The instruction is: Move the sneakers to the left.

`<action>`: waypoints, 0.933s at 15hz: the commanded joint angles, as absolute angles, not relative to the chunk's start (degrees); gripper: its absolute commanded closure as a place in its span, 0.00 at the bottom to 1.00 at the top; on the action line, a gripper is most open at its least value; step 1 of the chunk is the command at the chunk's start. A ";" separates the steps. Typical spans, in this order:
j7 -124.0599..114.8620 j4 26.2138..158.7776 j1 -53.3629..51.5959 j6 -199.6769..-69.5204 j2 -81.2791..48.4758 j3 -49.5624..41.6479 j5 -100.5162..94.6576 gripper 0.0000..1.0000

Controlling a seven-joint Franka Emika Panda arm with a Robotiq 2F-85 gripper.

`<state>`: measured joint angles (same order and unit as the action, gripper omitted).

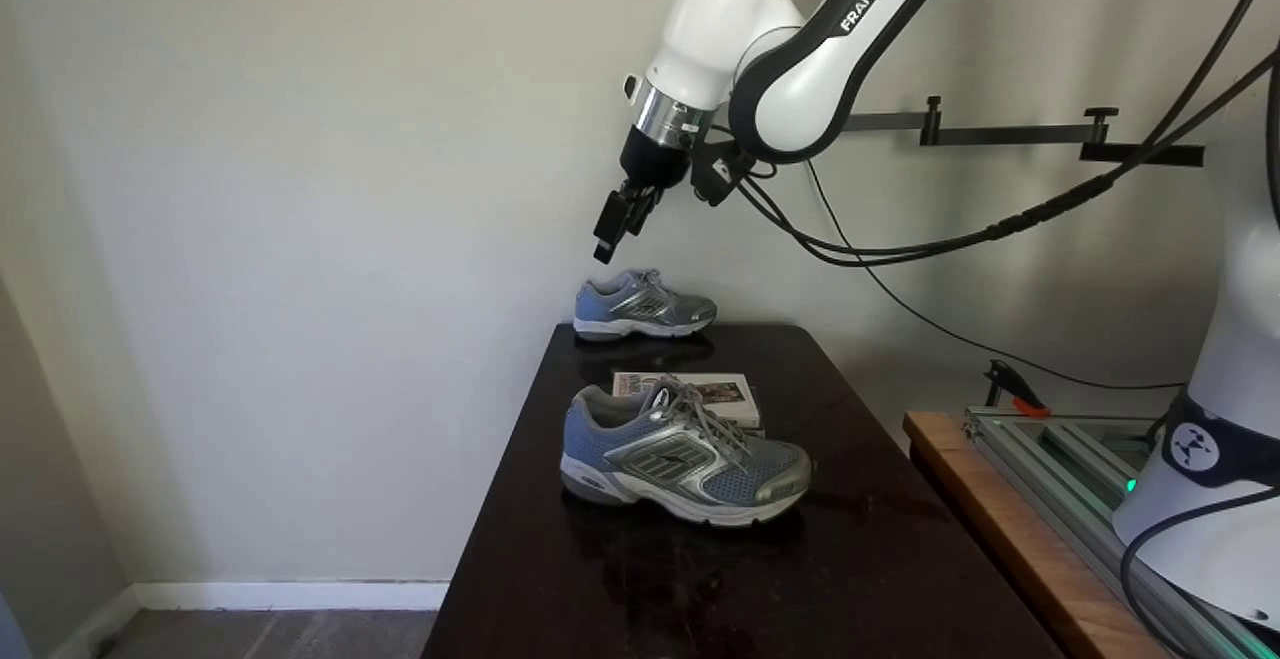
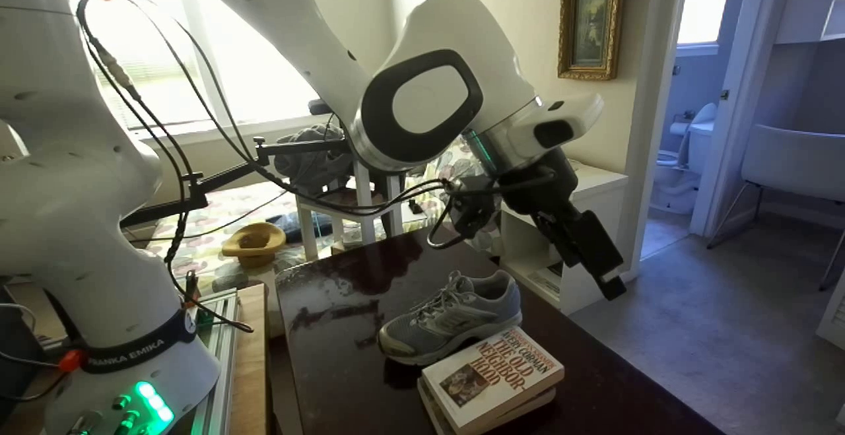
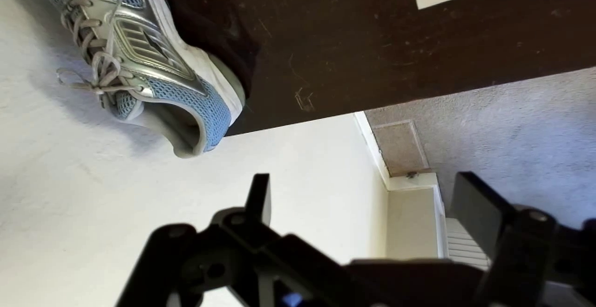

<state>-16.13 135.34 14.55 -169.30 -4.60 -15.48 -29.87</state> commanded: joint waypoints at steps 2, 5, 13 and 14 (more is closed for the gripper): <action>-5.06 133.68 15.32 -170.93 -6.89 -15.20 -18.86 0.00; 0.29 132.70 15.70 -170.49 -7.63 -14.88 -13.18 0.00; 11.49 128.84 20.21 -169.15 -11.24 -11.80 -2.81 0.00; 11.53 128.17 20.64 -168.95 -11.97 -12.08 -3.00 0.00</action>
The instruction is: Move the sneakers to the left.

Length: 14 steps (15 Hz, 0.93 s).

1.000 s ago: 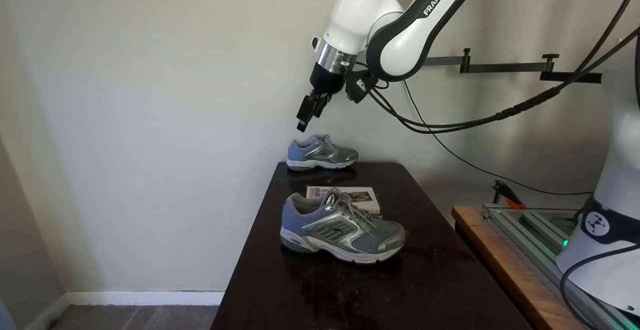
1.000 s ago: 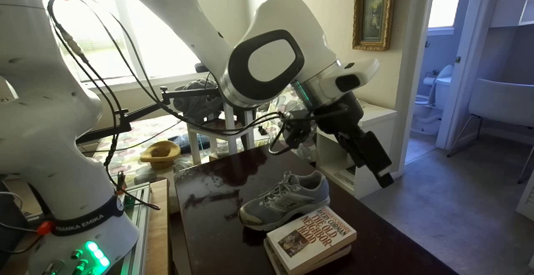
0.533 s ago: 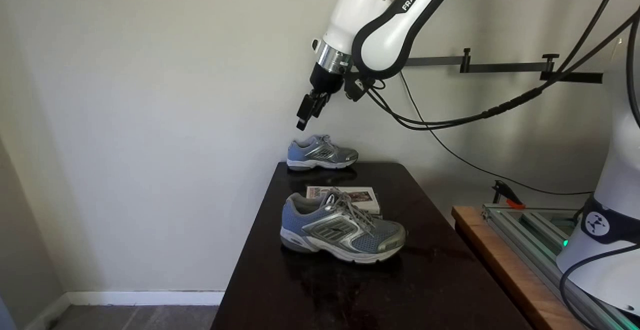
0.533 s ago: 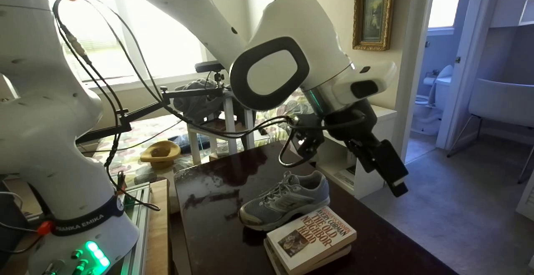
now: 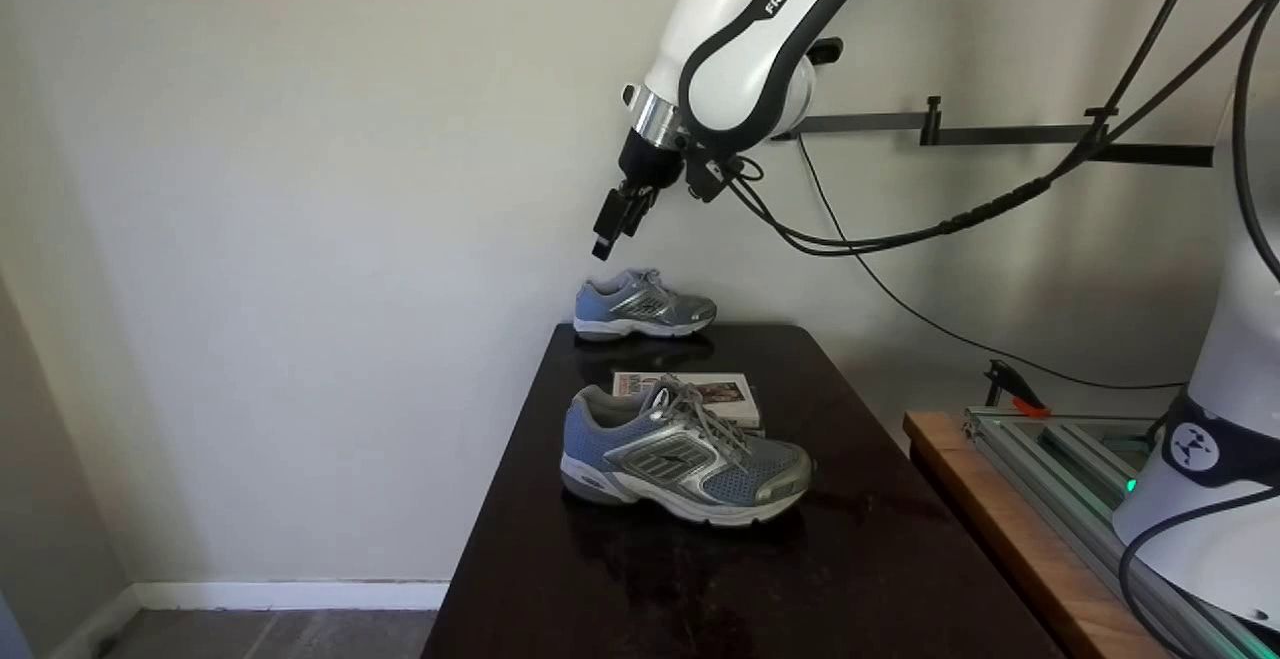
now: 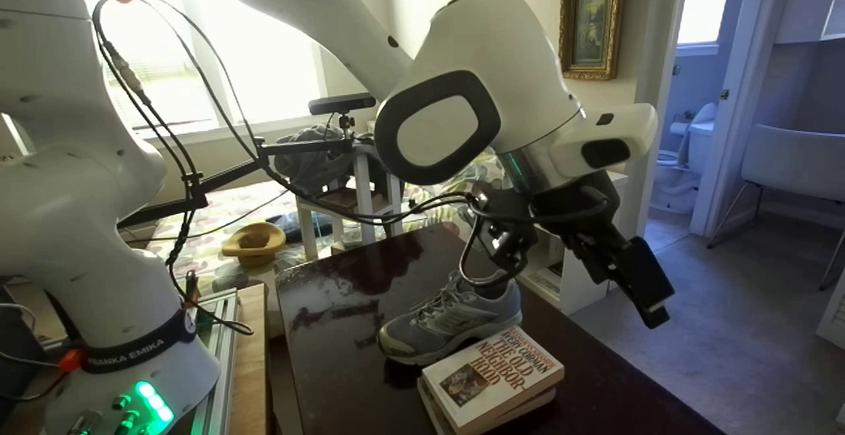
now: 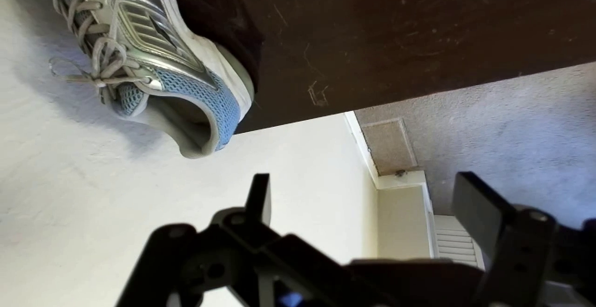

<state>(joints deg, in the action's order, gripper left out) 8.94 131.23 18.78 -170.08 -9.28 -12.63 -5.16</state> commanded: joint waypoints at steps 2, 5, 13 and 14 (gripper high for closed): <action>11.35 126.67 21.70 -168.14 -13.39 -12.57 -3.72 0.00; 13.45 124.63 24.04 -166.34 -15.44 -11.71 -3.38 0.00; 15.23 125.03 23.90 -168.13 -16.03 -11.96 -3.27 0.00; 16.25 124.35 24.12 -168.70 -16.77 -11.98 -3.75 0.00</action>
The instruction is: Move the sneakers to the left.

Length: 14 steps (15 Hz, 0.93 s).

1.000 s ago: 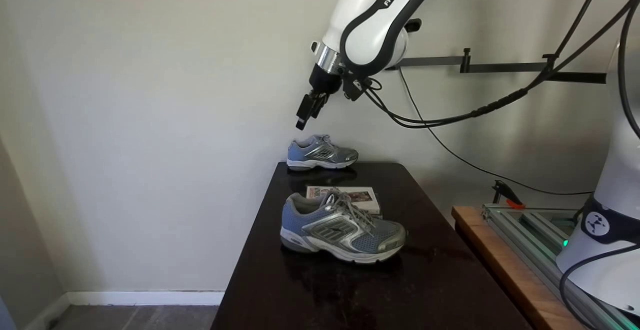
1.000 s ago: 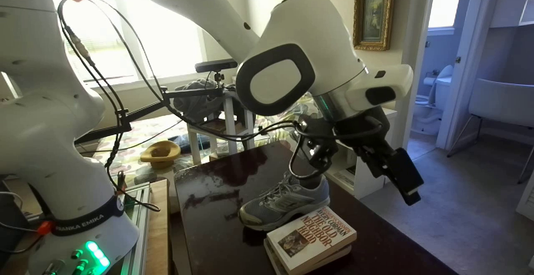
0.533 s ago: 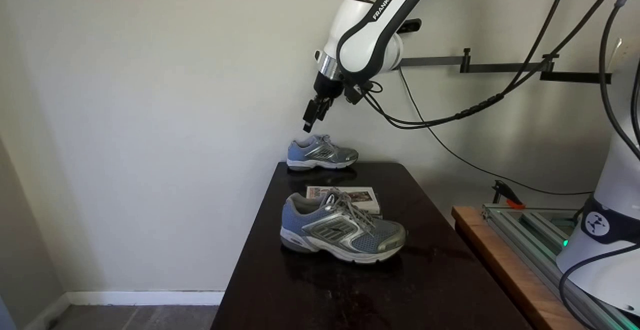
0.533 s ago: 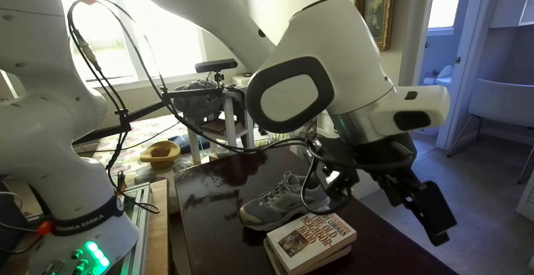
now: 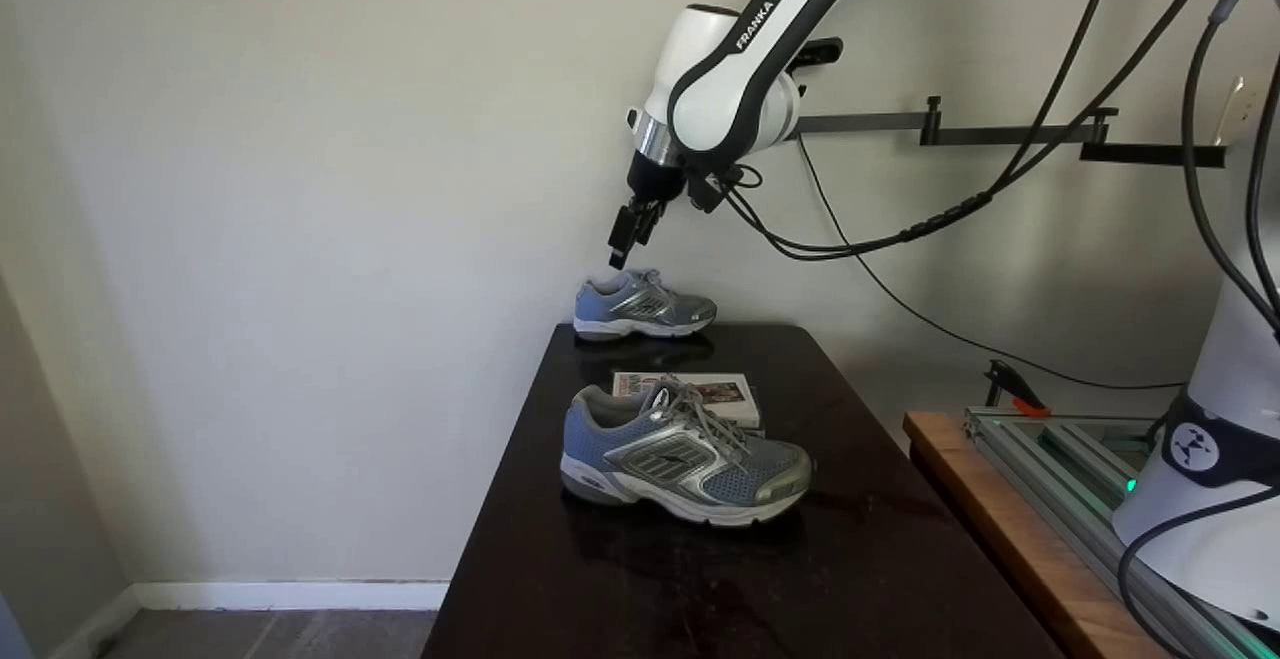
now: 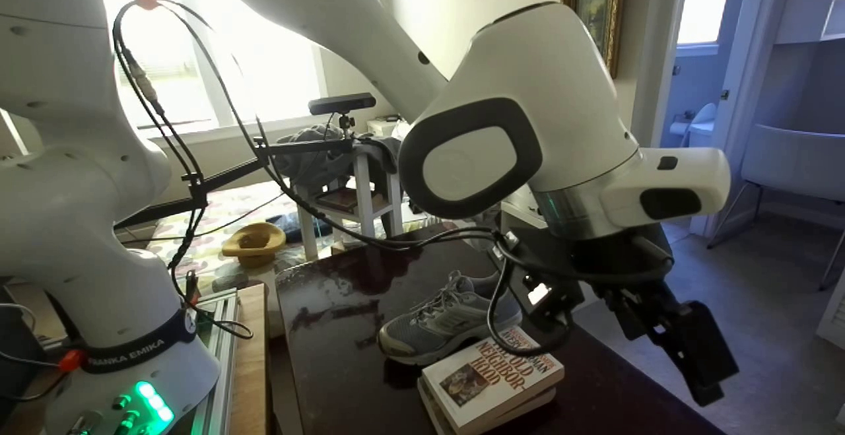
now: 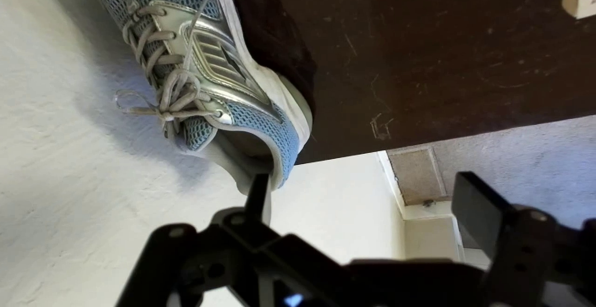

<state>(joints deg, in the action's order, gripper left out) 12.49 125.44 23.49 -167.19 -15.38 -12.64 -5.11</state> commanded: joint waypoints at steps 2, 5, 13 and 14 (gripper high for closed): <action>22.49 123.68 28.43 -168.23 -17.10 -7.05 0.04 0.00; 29.62 121.30 33.09 -167.56 -19.01 -2.31 3.94 0.00; 33.07 114.12 36.24 -166.81 -26.45 -1.74 1.58 0.00; 32.45 113.11 35.88 -166.78 -27.53 -2.37 0.89 0.00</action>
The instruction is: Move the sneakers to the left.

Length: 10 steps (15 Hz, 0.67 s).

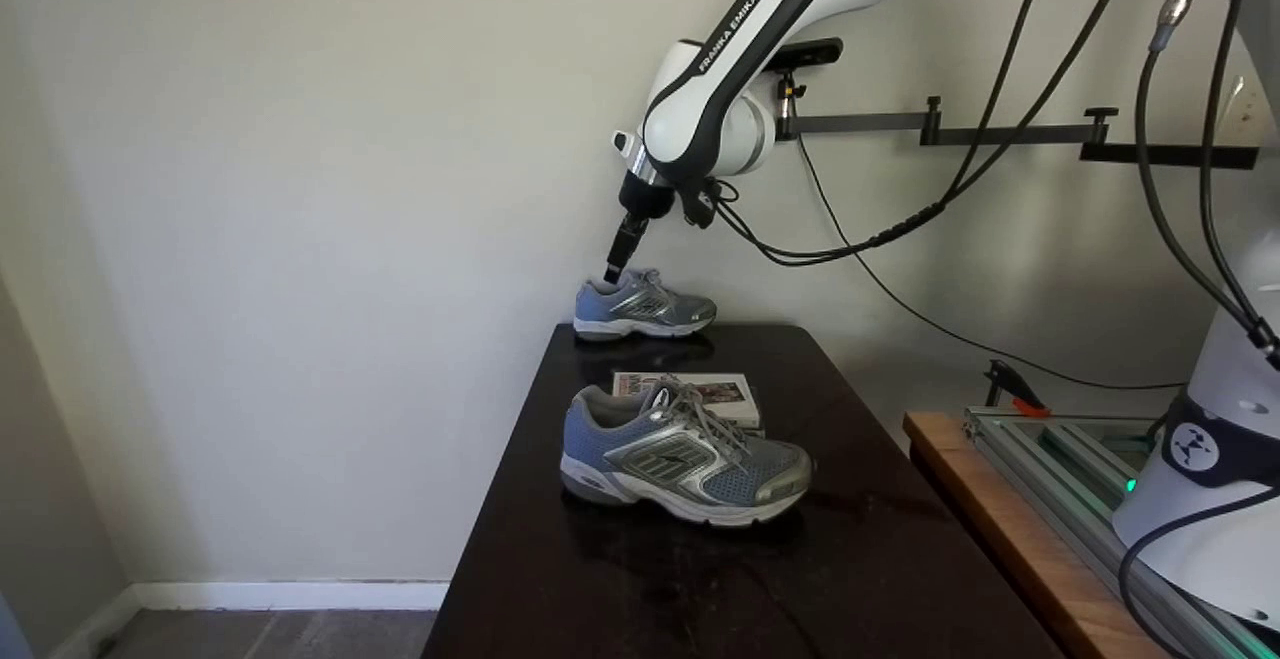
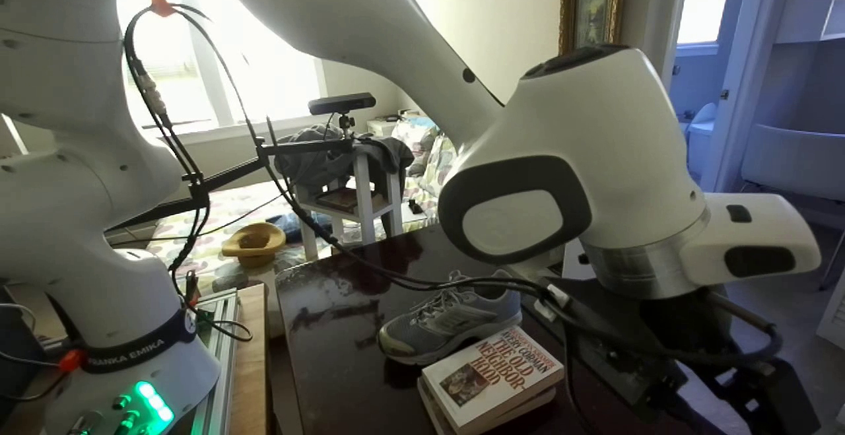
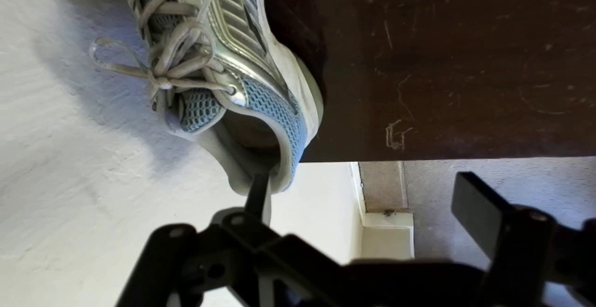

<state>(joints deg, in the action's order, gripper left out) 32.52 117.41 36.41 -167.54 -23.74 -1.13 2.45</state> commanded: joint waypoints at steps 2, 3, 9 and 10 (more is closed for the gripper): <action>31.92 111.17 35.62 -166.70 -29.57 -2.98 0.10 0.00; 31.57 110.37 35.40 -166.79 -30.47 -3.35 -0.23 0.00; 32.13 105.79 36.51 -166.92 -35.26 -1.77 -0.12 0.00; 32.16 105.19 36.61 -166.82 -35.93 -1.56 -0.13 0.00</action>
